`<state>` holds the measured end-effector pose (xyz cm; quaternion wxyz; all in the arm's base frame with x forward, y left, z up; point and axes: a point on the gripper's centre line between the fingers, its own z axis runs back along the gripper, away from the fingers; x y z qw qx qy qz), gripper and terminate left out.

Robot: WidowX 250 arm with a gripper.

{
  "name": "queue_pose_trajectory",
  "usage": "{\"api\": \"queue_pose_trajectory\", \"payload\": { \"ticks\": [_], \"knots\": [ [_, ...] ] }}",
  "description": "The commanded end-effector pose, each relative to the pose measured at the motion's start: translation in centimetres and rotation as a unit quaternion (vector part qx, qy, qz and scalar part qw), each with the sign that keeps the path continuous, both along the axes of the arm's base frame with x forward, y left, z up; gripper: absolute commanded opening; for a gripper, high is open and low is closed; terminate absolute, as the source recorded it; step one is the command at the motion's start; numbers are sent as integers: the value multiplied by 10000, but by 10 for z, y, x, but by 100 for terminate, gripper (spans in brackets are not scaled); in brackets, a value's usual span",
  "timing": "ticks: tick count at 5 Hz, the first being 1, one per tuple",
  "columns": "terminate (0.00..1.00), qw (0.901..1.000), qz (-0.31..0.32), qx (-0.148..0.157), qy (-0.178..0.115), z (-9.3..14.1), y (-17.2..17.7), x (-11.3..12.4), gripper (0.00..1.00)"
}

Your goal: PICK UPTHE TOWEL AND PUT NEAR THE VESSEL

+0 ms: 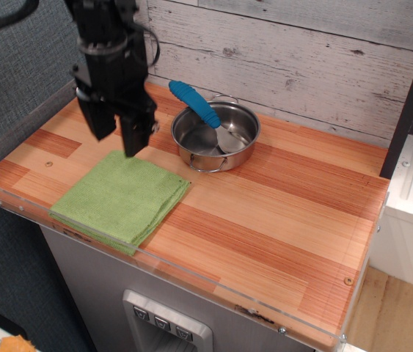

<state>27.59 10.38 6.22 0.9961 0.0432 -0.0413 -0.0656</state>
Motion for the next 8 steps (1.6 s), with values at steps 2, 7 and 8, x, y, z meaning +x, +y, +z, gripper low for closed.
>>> {"api": "queue_pose_trajectory", "payload": {
  "ticks": [2,7,8],
  "knots": [
    [0,9998,11,207,-51,-18,8,-15,0],
    [0,9997,-124,57,217,-53,-55,-29,0],
    [0,9990,-342,2,274,-50,-79,-31,0]
  ]
}}
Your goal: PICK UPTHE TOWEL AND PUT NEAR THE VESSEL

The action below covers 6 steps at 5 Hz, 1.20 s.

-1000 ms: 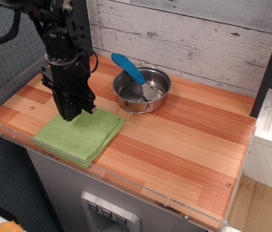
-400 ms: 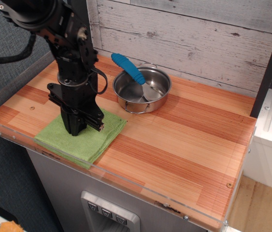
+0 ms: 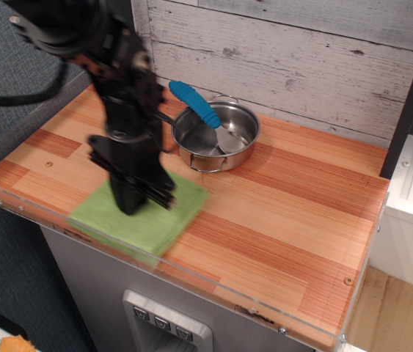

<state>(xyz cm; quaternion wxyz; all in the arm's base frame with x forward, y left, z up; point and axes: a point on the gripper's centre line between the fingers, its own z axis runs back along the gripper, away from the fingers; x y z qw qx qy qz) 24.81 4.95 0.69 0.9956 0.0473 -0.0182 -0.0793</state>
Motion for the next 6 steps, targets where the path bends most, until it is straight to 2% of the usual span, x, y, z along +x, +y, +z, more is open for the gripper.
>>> {"api": "queue_pose_trajectory", "payload": {
  "ticks": [1,3,4,6],
  "knots": [
    [0,9995,-260,-183,-19,8,-50,0,0],
    [0,9987,-416,-283,-95,3,-86,16,0],
    [0,9983,-443,-278,-238,0,-98,27,0],
    [0,9980,-451,-403,-202,-3,-123,41,0]
  ]
}}
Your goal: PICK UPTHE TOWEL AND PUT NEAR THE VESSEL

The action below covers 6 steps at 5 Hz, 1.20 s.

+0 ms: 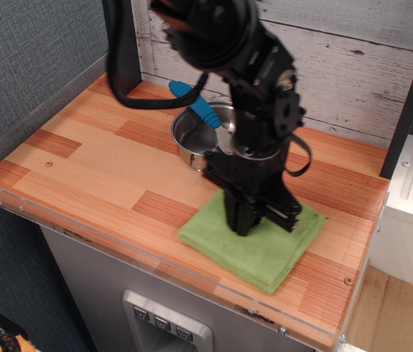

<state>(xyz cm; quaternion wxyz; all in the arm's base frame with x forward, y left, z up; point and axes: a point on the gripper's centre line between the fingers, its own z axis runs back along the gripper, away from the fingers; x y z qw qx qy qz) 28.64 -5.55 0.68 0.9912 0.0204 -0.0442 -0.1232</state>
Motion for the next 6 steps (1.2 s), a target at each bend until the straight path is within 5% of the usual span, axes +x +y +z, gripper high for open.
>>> {"api": "queue_pose_trajectory", "payload": {
  "ticks": [1,6],
  "knots": [
    [0,9999,-59,-114,25,-3,-31,5,0],
    [0,9986,512,-142,-20,8,-46,10,0]
  ]
}}
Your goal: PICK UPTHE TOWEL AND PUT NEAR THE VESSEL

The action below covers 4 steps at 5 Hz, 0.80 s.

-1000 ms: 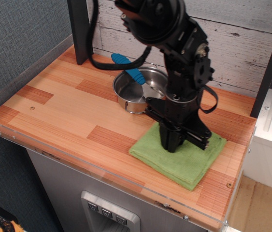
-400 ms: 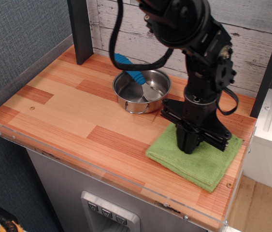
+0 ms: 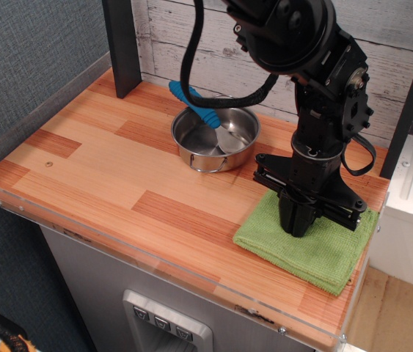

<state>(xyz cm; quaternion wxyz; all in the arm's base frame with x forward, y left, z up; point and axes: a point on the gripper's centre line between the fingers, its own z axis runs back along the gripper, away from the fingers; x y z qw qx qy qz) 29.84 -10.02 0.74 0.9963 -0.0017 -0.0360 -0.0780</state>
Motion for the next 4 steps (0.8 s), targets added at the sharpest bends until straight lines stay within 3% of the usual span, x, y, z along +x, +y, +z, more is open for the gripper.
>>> {"api": "queue_pose_trajectory", "payload": {
  "ticks": [1,3,4],
  "knots": [
    [0,9997,112,10,-203,16,11,4,100],
    [0,9959,-56,-80,-896,52,18,3,100],
    [0,9909,140,-407,-1278,75,32,-3,100]
  ]
}}
